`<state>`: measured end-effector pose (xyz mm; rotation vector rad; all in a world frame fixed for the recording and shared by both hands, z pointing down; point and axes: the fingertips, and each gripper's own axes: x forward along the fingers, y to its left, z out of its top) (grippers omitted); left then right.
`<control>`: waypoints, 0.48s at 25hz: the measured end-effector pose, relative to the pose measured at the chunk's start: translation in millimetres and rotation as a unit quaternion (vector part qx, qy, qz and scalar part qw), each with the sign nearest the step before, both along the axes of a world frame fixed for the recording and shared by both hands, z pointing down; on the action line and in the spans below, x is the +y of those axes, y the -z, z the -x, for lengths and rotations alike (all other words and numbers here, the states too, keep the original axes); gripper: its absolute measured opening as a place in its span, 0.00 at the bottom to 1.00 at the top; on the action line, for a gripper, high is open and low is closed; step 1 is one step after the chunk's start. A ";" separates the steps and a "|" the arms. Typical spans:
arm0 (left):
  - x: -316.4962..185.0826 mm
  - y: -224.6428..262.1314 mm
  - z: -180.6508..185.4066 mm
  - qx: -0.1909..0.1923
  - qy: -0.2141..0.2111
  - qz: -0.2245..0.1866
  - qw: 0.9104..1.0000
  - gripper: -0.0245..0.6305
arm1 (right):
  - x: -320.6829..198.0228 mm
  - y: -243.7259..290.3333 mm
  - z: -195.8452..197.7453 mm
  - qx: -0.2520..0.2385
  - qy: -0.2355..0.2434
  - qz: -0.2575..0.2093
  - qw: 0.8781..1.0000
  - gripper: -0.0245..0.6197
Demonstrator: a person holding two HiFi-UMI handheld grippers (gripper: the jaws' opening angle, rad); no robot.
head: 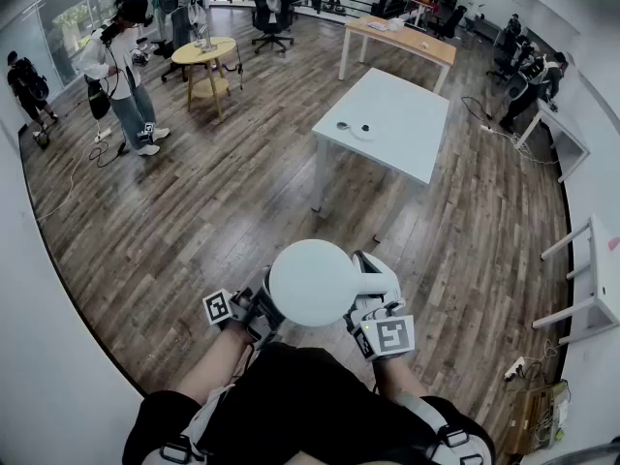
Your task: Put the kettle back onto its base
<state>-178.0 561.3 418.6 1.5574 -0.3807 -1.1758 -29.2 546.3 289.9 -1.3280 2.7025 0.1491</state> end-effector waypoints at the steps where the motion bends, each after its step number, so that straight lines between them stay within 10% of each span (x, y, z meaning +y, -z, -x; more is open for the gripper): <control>1: -0.1 -1.5 -2.6 -0.002 -0.001 0.001 1.000 0.63 | 0.1 -2.0 -3.2 -0.001 -0.002 0.001 1.000 0.05; 12: -4.0 -9.2 -62.3 0.003 -0.027 0.010 1.000 0.63 | 1.9 -9.8 -63.0 0.005 -0.026 0.010 1.000 0.05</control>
